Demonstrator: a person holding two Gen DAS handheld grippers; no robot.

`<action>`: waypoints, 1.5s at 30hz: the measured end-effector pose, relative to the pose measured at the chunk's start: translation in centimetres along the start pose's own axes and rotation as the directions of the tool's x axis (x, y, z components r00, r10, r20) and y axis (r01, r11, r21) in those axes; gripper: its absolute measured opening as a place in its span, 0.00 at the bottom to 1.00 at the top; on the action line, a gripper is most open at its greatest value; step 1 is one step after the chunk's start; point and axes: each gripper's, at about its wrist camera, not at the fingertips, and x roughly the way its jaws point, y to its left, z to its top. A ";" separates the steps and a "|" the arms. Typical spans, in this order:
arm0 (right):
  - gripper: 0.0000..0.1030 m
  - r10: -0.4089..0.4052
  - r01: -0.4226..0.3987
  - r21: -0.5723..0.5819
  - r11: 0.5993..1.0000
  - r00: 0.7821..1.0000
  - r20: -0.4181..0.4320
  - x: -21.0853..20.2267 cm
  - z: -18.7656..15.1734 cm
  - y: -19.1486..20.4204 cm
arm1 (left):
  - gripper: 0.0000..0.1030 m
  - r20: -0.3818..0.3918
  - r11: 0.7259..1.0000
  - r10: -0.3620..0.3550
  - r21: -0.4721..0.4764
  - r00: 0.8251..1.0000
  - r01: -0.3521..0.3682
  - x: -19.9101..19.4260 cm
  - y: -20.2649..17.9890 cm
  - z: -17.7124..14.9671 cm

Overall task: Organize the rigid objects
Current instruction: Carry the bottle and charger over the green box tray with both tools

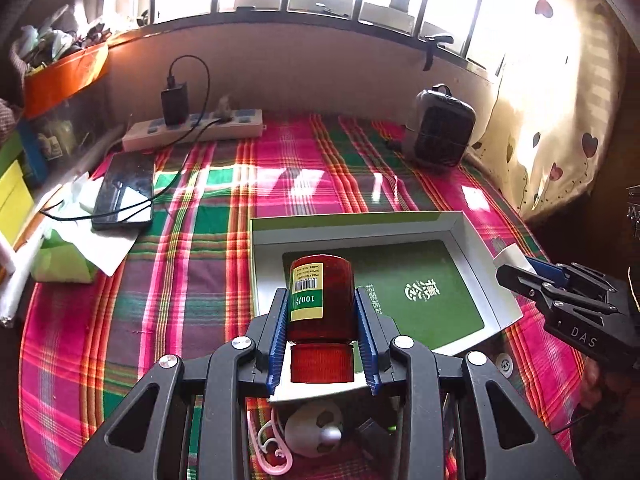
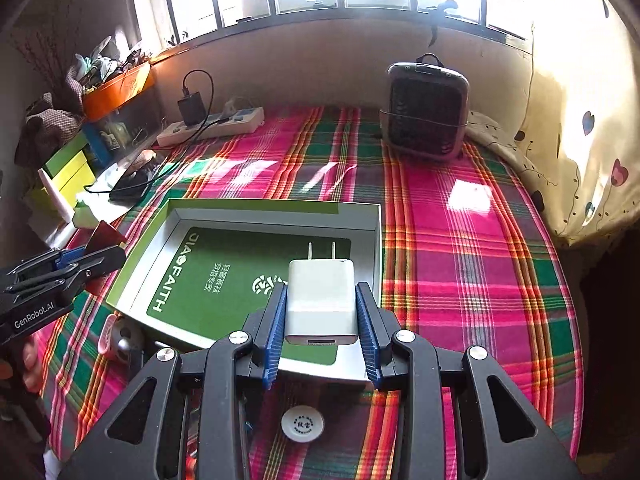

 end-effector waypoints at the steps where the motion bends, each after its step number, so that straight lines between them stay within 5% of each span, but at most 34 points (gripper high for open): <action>1: 0.34 0.004 -0.004 -0.002 1.000 1.000 -0.004 0.5 0.3 0.0 | 0.30 -0.009 1.000 0.000 -0.006 1.000 0.000 0.6 0.0 0.3; 19: 0.34 0.011 -0.017 -0.052 0.999 0.994 -0.110 7.9 2.5 0.6 | 0.30 -0.092 0.999 -0.003 0.032 0.996 0.006 7.5 -1.3 2.4; 45: 0.34 -0.008 0.001 -0.064 0.998 0.993 -0.117 9.6 2.3 0.7 | 0.30 -0.129 0.998 0.024 0.065 0.991 -0.016 9.4 -1.8 1.9</action>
